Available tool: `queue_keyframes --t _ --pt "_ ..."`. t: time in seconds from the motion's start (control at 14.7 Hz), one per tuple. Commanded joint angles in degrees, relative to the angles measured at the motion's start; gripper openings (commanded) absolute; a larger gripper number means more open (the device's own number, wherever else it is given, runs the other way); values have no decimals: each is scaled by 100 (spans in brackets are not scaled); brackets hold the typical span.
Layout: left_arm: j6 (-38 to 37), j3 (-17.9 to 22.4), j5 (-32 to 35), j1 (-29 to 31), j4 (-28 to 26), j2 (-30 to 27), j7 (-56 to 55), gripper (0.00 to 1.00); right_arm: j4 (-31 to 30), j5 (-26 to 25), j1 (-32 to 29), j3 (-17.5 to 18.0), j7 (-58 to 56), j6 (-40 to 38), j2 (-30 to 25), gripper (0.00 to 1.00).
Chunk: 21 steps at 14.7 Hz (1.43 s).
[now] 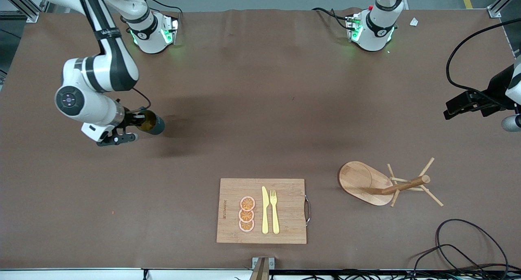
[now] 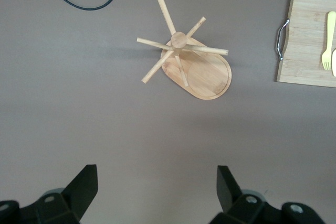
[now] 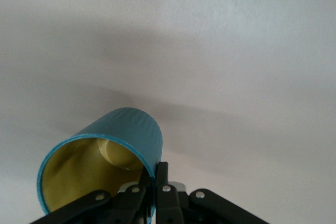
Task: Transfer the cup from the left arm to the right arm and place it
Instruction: 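Carry the mug away from the stand with the right gripper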
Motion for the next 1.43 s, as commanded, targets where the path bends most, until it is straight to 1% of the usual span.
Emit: queue_keyframes --t 0.0,0.14,0.27,0.41,0.68,0.95,1.22,1.29,1.36 --pt "50 -12 88 -25 -60 -112 -62 100 -128 -155 -582 110 -1910 366 -98 0" --pt "50 -12 106 -17 -60 -112 -63 100 -119 -155 -925 110 -3518 692 42 0" --pt "50 -3 79 -8 -60 -113 -2 100 -128 -155 -1206 110 -4209 1008 209 0" --pt "50 -3 88 1 -60 -112 25 100 -119 -155 -1357 110 -4859 1115 376 0" --pt "50 -3 105 -17 -60 -95 -63 100 -137 -155 -1498 102 -5186 1326 588 0" --pt "50 -3 88 -8 -60 -86 60 100 -435 -155 -1507 102 -5363 1888 614 0" --pt "50 -3 79 -8 -60 -86 34 100 -453 -155 -1489 102 -5389 1977 650 0" --pt "50 -3 79 -8 -60 -77 -10 100 -453 -155 -1489 102 -5415 1977 658 5" --pt "59 -3 70 -17 -60 -77 -27 100 -453 -155 -1489 102 -5416 1977 667 24"
